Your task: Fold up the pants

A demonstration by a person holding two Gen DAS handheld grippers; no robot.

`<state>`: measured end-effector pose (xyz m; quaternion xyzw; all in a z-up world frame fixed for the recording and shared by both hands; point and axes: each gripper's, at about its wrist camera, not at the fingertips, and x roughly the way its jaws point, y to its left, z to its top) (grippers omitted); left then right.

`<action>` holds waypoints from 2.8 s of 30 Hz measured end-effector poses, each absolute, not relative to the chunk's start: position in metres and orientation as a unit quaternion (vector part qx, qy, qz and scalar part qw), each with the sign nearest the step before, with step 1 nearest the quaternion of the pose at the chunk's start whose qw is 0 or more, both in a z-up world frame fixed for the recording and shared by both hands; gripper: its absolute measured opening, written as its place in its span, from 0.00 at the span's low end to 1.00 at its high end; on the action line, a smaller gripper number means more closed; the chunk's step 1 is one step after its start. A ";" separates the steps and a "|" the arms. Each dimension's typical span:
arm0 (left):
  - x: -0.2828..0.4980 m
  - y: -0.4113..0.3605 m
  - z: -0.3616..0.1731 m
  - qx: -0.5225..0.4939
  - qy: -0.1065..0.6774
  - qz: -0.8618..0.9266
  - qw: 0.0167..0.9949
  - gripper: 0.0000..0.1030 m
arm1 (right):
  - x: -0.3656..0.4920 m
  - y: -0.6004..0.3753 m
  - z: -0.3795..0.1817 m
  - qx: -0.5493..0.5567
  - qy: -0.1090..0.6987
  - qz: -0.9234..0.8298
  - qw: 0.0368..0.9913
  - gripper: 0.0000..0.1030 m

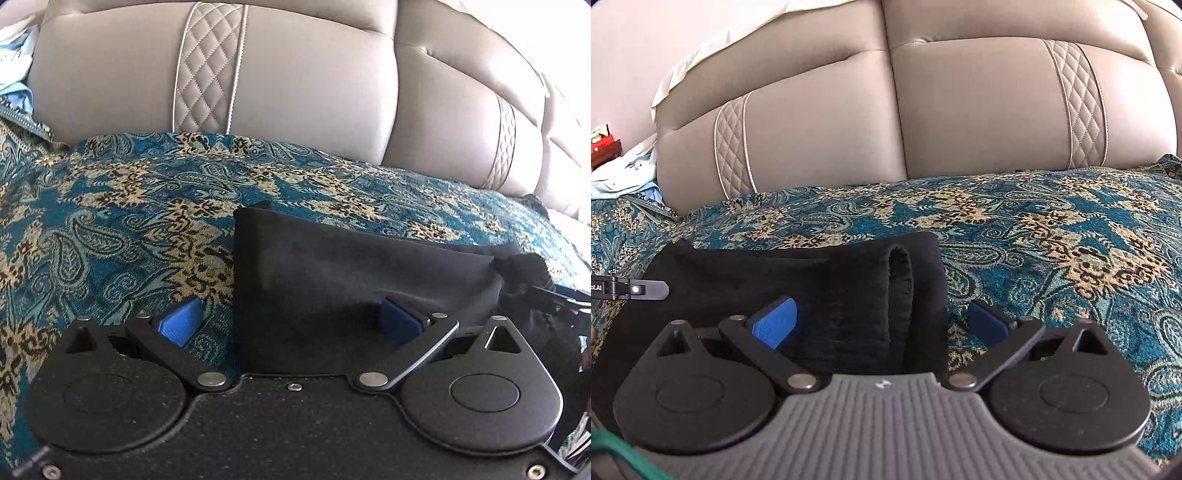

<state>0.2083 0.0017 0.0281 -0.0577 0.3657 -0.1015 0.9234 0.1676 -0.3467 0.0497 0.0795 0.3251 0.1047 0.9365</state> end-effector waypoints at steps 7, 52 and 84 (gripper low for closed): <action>0.211 -0.002 0.024 -0.050 0.353 -0.096 0.929 0.99 | 0.167 -0.343 0.049 0.069 0.325 0.115 0.936 1.00; 0.314 0.062 0.055 -0.043 0.305 0.036 0.951 0.15 | 0.249 -0.236 0.057 0.118 0.312 0.120 0.935 0.31; 0.369 0.059 0.021 0.039 0.309 0.104 0.945 0.37 | 0.294 -0.192 0.041 0.069 0.321 0.049 0.943 0.80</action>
